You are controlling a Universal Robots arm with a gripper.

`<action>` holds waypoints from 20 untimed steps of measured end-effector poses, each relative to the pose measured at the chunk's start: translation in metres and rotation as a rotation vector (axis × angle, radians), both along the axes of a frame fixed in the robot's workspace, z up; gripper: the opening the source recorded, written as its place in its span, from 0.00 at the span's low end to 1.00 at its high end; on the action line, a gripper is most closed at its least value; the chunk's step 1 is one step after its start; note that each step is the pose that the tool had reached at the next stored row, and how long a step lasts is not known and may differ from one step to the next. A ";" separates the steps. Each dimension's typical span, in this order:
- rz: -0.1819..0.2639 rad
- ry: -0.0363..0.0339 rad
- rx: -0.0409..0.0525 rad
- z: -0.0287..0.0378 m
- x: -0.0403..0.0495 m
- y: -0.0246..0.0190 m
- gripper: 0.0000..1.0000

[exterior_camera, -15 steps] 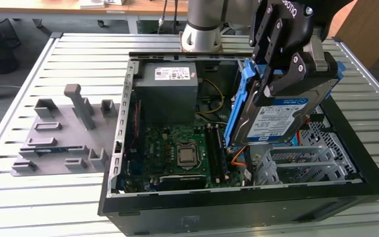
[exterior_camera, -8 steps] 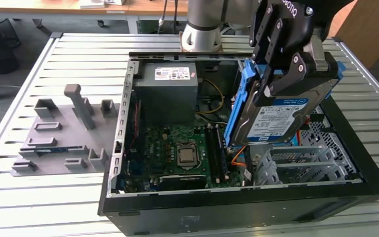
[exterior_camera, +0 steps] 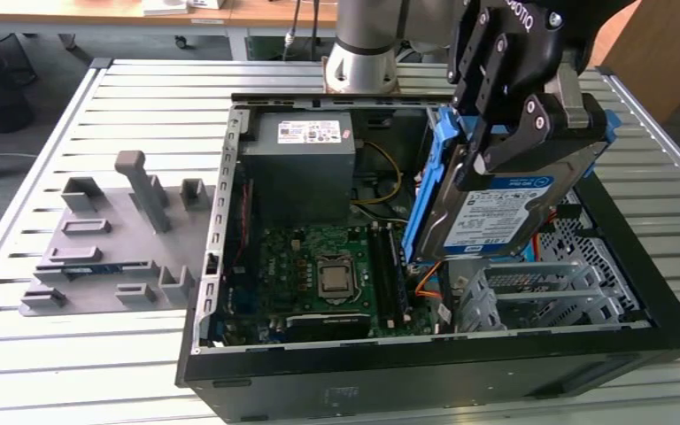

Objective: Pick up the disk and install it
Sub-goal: 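Insert the disk into the insertion slot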

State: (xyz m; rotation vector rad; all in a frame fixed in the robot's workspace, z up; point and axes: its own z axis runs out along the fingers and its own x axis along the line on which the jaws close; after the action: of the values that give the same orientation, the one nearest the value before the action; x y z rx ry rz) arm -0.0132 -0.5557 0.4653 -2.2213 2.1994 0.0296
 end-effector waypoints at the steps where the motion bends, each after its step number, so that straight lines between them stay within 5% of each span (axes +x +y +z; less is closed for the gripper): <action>1: 0.000 0.0000 0.0000 0.0000 0.0001 0.0000 0.36; 7: 0.000 -0.0001 0.0002 -0.0006 0.0027 -0.0008 0.36; 20: -0.001 0.0013 -0.0002 -0.0048 0.0394 -0.0013 0.36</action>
State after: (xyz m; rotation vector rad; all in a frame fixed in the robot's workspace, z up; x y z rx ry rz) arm 0.0261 -0.5570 0.4605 -2.2214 2.2007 0.0308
